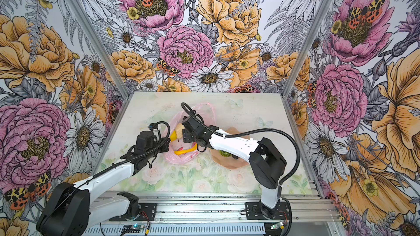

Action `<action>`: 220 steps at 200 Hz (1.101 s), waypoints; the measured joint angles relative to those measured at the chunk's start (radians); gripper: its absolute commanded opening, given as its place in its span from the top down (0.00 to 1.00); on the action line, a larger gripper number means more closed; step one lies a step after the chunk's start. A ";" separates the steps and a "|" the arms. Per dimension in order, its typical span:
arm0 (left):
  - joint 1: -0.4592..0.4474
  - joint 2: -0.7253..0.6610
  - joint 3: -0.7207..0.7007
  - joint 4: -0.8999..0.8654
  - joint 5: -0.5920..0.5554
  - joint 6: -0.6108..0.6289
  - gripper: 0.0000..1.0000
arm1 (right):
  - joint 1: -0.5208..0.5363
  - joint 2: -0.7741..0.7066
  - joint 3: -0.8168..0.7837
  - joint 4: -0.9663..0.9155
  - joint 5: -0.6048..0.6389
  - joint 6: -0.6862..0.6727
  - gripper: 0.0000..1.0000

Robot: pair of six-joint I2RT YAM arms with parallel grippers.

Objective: Take fruits out of the plastic bag
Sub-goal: Pick up the fruit from the plastic bag.

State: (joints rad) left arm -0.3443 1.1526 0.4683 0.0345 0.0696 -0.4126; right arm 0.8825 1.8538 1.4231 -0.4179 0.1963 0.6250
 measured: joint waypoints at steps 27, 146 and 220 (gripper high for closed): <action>0.000 0.000 0.000 0.000 0.000 -0.004 1.00 | 0.002 0.077 0.047 0.008 -0.015 0.019 0.25; 0.000 -0.001 -0.003 0.000 -0.001 -0.008 1.00 | -0.010 0.320 0.209 0.140 -0.032 0.232 0.19; 0.000 -0.013 -0.003 0.000 -0.002 -0.007 1.00 | -0.027 0.421 0.294 0.168 -0.032 0.338 0.20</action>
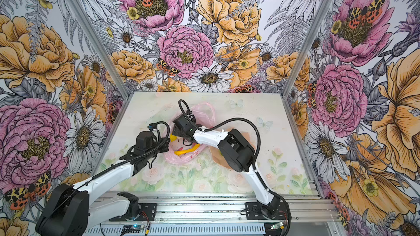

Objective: Take fruits out of the plastic bag
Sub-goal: Pick up the fruit from the plastic bag.

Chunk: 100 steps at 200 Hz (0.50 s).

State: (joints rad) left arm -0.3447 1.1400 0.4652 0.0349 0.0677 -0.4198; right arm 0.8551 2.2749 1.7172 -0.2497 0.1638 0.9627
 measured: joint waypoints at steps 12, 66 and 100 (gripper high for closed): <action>0.000 0.000 0.000 0.000 0.000 0.000 1.00 | -0.002 0.017 0.014 0.000 0.000 0.004 0.21; 0.000 0.000 0.000 0.000 0.000 0.000 1.00 | -0.004 0.057 0.057 0.005 0.000 0.016 0.35; 0.000 0.000 0.000 0.000 0.000 0.000 1.00 | -0.003 0.058 0.059 0.005 0.002 -0.005 0.41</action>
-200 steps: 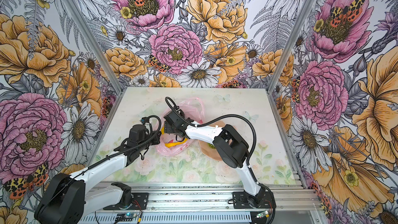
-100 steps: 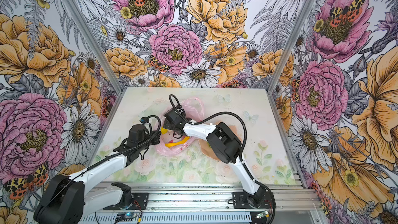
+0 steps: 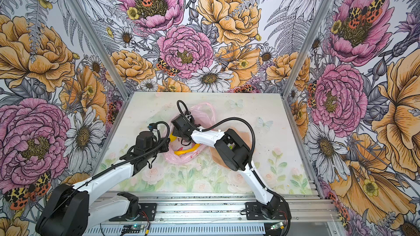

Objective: Take fruits out of the plastic bag
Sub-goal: Pick up the fruit from the plastic bag.

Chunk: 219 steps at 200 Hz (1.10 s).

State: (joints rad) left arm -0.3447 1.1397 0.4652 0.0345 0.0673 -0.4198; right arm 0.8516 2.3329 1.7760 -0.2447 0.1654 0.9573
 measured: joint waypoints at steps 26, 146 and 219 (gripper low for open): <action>0.000 0.000 0.000 0.000 -0.001 0.000 1.00 | 0.003 0.000 0.000 0.000 0.007 -0.022 0.43; 0.049 0.001 -0.004 0.010 -0.003 -0.004 1.00 | 0.039 -0.344 -0.246 -0.005 0.042 -0.237 0.47; 0.055 0.001 -0.004 0.013 -0.003 -0.004 1.00 | 0.039 -0.568 -0.468 -0.070 0.068 -0.430 0.47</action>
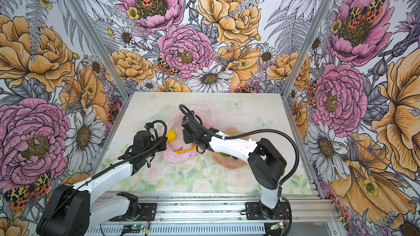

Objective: Take fruits out of the plastic bag
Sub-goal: Pick up the fruit from the plastic bag, then place the fruit on the plate.

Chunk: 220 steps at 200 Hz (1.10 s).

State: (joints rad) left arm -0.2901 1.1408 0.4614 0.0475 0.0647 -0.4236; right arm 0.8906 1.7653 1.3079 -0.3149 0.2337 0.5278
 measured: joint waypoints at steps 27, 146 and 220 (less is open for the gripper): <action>0.000 0.000 0.000 0.002 0.000 0.000 1.00 | -0.001 -0.083 -0.048 -0.037 0.033 -0.052 0.47; 0.000 0.000 -0.002 0.003 0.000 0.000 1.00 | -0.159 -0.451 -0.282 -0.279 0.079 -0.107 0.50; 0.000 0.000 -0.003 0.003 0.000 0.000 1.00 | -0.374 -0.516 -0.373 -0.400 -0.032 -0.054 0.54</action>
State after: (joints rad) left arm -0.2901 1.1412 0.4583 0.0502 0.0643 -0.4232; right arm 0.5167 1.2491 0.9344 -0.7151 0.2016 0.4740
